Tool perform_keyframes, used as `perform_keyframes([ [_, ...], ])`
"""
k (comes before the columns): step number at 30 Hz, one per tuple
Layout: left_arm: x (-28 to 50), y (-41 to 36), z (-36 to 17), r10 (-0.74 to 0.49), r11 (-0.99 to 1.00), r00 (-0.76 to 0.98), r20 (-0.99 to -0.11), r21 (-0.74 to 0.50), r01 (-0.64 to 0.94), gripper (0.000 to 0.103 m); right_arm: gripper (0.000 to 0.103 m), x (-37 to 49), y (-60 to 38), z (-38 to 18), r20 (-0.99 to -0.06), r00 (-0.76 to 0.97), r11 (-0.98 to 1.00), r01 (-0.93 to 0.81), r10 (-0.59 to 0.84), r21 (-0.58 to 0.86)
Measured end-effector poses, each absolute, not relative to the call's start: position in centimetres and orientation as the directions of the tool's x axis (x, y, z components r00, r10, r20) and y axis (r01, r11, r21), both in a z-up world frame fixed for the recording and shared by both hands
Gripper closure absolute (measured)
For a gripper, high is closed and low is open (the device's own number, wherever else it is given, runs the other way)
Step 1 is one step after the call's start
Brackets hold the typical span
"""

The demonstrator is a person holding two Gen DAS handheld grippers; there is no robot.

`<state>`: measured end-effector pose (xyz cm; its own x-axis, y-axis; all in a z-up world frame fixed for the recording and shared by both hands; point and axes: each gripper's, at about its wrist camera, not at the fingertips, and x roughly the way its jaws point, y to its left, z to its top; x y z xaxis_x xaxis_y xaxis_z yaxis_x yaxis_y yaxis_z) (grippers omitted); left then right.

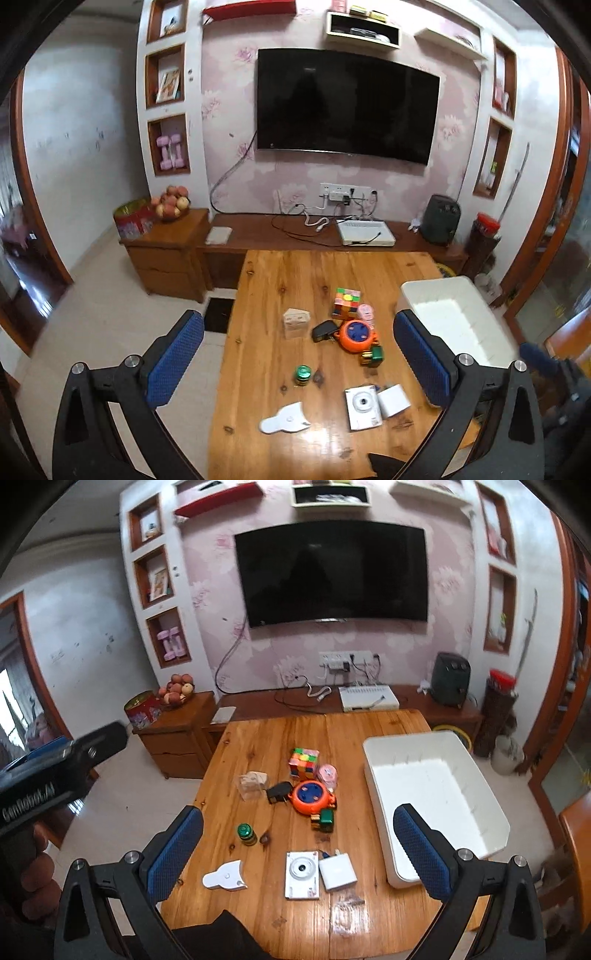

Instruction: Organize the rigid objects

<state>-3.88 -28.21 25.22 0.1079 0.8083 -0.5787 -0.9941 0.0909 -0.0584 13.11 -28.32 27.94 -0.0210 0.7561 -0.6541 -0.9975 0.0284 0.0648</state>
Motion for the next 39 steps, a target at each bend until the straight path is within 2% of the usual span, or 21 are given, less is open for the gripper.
perform_keyframes([
  [5,-4.9,-28.5,25.8,0.822,0.067,0.066,-0.565,-0.02,-0.998,0.001,0.0,11.4,-28.6,28.8,-0.627,0.017,0.037,-0.999,0.779,0.018],
  [11,-5.8,-28.7,25.6,0.812,0.042,0.033,-0.583,0.003,-0.999,0.001,0.0,10.9,-29.5,29.6,-0.6,0.028,0.059,-0.998,0.799,0.032],
  [23,-4.9,-28.9,25.5,0.806,0.091,0.056,-0.589,0.03,-0.995,0.001,0.0,10.9,-30.1,29.1,-0.616,0.087,0.11,-0.994,0.783,0.0],
  [33,-2.2,-28.4,25.3,0.81,0.066,0.033,-0.585,0.034,-0.997,0.001,0.0,13.8,-29.2,28.2,-0.632,0.051,0.091,-0.995,0.773,0.031],
  [37,-0.8,-29.4,25.7,0.833,0.026,0.003,-0.553,0.033,-0.999,0.001,0.0,15.9,-29.0,28.4,-0.619,0.044,0.089,-0.995,0.784,0.041],
  [39,-0.2,-29.9,25.5,0.83,0.006,-0.013,-0.558,0.032,-0.999,0.001,0.001,16.5,-28.7,28.0,-0.643,0.012,0.053,-0.998,0.766,0.045],
])
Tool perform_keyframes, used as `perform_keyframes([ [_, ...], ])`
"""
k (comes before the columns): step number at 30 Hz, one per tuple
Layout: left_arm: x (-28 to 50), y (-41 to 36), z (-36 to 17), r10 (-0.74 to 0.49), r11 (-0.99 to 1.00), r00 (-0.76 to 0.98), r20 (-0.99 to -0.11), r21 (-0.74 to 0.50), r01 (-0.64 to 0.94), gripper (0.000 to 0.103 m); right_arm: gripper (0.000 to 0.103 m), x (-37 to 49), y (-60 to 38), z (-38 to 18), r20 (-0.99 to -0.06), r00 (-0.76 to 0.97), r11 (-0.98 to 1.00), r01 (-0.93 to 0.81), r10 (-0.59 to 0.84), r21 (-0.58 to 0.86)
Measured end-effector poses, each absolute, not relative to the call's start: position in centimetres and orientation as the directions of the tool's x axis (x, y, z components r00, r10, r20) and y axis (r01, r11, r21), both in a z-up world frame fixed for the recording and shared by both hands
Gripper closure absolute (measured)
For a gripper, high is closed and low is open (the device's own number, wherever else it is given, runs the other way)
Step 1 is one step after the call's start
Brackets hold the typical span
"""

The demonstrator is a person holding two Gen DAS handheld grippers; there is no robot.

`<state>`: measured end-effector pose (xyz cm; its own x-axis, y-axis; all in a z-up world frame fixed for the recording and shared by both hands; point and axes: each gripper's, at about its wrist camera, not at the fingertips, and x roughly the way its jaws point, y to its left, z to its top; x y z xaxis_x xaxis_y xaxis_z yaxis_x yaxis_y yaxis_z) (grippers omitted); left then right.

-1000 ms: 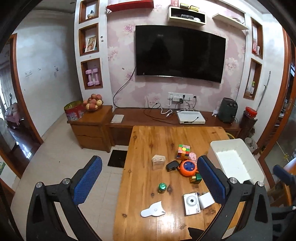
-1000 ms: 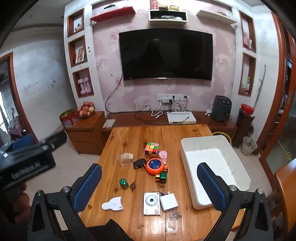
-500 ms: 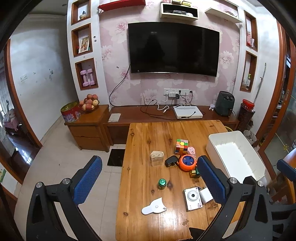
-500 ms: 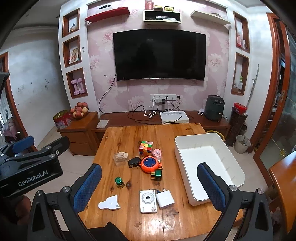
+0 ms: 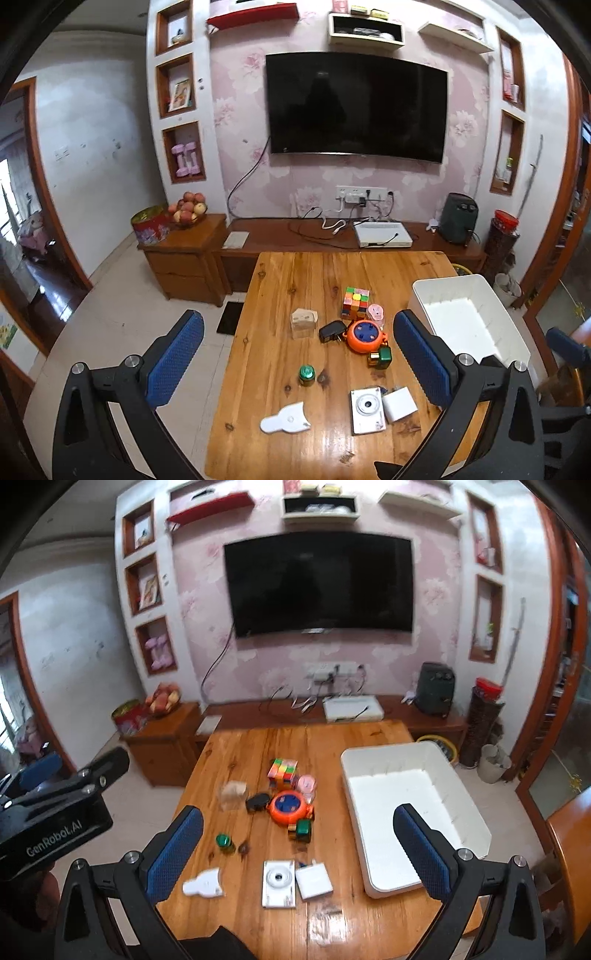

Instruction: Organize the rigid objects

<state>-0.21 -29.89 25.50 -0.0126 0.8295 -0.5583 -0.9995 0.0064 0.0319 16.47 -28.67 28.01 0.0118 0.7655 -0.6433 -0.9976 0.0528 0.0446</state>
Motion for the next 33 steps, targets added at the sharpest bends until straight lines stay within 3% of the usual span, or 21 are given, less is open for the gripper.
perform_keyframes([
  [33,4.2,-34.9,25.4,0.844,-0.05,-0.069,-0.532,0.05,-0.998,0.001,0.001,20.2,-31.8,27.1,-0.652,-0.127,-0.103,-0.992,0.748,0.076],
])
